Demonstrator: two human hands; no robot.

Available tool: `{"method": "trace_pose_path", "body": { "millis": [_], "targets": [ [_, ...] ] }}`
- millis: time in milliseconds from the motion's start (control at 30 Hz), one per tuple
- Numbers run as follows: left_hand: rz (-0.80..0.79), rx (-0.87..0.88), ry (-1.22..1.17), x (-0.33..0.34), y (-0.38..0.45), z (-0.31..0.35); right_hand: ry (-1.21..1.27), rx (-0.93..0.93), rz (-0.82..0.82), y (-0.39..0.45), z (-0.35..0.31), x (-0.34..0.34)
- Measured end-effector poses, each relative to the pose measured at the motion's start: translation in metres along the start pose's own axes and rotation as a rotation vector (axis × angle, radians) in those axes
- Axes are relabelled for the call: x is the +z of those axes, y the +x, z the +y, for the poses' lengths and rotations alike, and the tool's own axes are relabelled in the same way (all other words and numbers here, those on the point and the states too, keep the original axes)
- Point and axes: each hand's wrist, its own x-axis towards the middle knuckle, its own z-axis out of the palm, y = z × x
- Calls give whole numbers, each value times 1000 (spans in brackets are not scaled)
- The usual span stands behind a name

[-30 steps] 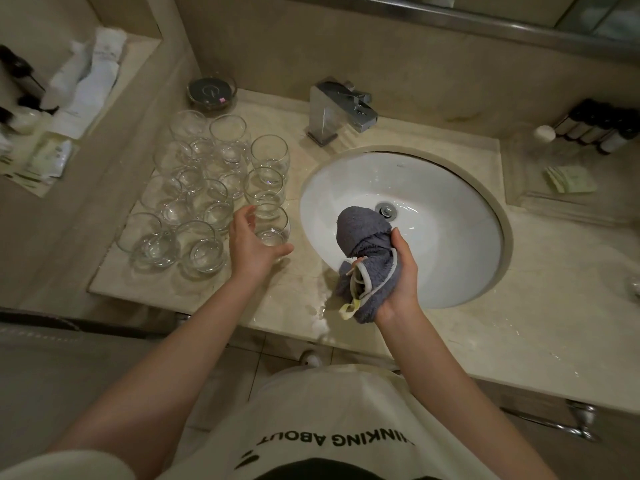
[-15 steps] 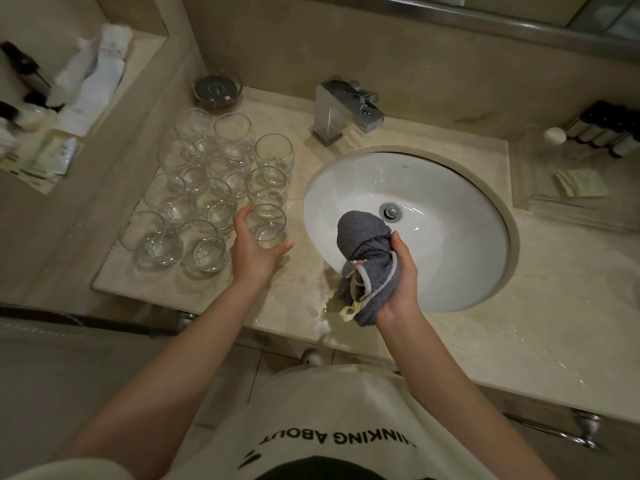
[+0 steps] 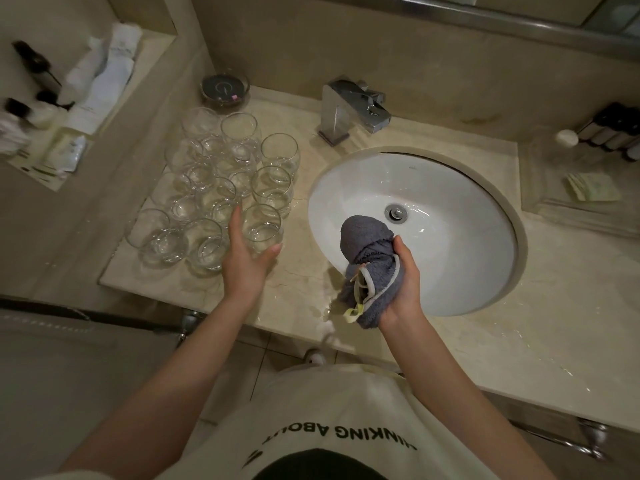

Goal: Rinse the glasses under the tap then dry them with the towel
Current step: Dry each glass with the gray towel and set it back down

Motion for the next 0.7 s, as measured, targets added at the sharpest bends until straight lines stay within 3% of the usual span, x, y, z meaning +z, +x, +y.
{"method": "trace_pose_path", "body": {
  "millis": [700],
  "targets": [
    [32,-64,-37,-16,-5,-9,-17,35,14,6,11,1]
  ]
}}
